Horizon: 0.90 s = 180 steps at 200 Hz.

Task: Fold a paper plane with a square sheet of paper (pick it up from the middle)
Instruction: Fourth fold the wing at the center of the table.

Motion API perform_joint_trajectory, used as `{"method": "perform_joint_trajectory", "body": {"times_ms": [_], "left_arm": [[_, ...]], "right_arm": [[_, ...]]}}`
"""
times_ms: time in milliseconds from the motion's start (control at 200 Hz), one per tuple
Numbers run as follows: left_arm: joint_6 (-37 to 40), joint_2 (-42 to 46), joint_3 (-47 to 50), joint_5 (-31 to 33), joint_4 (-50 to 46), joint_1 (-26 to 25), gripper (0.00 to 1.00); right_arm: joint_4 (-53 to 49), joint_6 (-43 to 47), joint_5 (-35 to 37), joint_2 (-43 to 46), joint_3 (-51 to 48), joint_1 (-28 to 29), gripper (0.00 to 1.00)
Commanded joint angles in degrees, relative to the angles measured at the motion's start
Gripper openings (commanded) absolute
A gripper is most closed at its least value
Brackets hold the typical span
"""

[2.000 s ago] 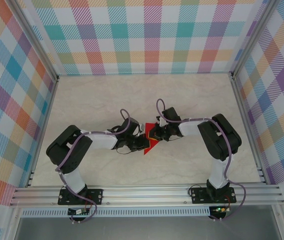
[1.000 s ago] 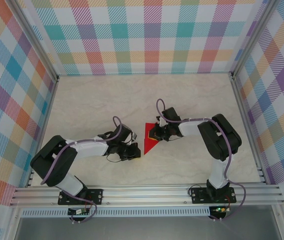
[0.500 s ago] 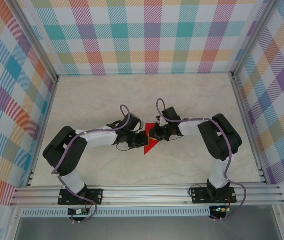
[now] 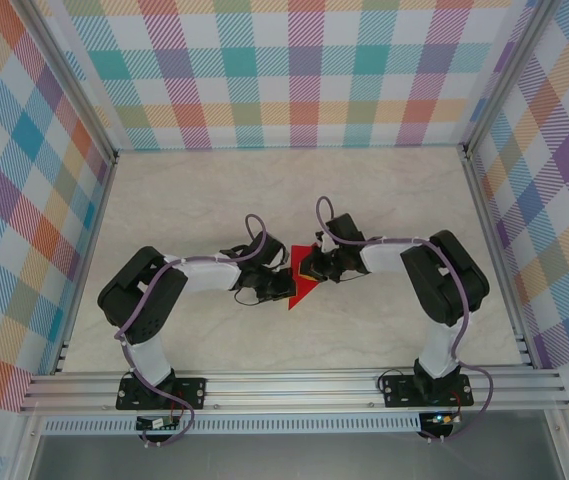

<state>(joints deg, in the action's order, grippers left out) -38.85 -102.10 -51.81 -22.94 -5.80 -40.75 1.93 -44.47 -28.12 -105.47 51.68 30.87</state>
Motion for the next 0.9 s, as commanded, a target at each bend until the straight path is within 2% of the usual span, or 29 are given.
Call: {"method": "perform_joint_trajectory", "body": {"times_ms": [0, 180, 375, 660, 895], "left_arm": [[1.4, -0.5, 2.4, 2.6, -2.5, -0.4, 0.0], [1.3, -0.5, 2.5, 1.8, -1.4, -0.5, 0.0], [1.9, 0.3, 3.7, 1.1, -0.6, -0.4, 0.0], [2.5, 1.4, 6.2, 1.1, -0.2, -0.4, 0.0], [2.7, 1.4, 6.5, 0.1, 0.0, -0.4, 0.0]], "right_arm": [[0.9, -0.8, -0.8, 1.4, -2.0, 0.8, 0.07], [2.4, 0.0, -2.0, -1.1, -2.3, 1.9, 0.07], [-4.9, 1.6, 7.9, 0.1, 0.5, 1.5, 0.08], [1.6, 0.1, 4.5, -3.6, 2.5, -5.4, 0.09], [0.2, 1.1, 4.2, -2.6, 4.6, -9.3, 0.11]]}}
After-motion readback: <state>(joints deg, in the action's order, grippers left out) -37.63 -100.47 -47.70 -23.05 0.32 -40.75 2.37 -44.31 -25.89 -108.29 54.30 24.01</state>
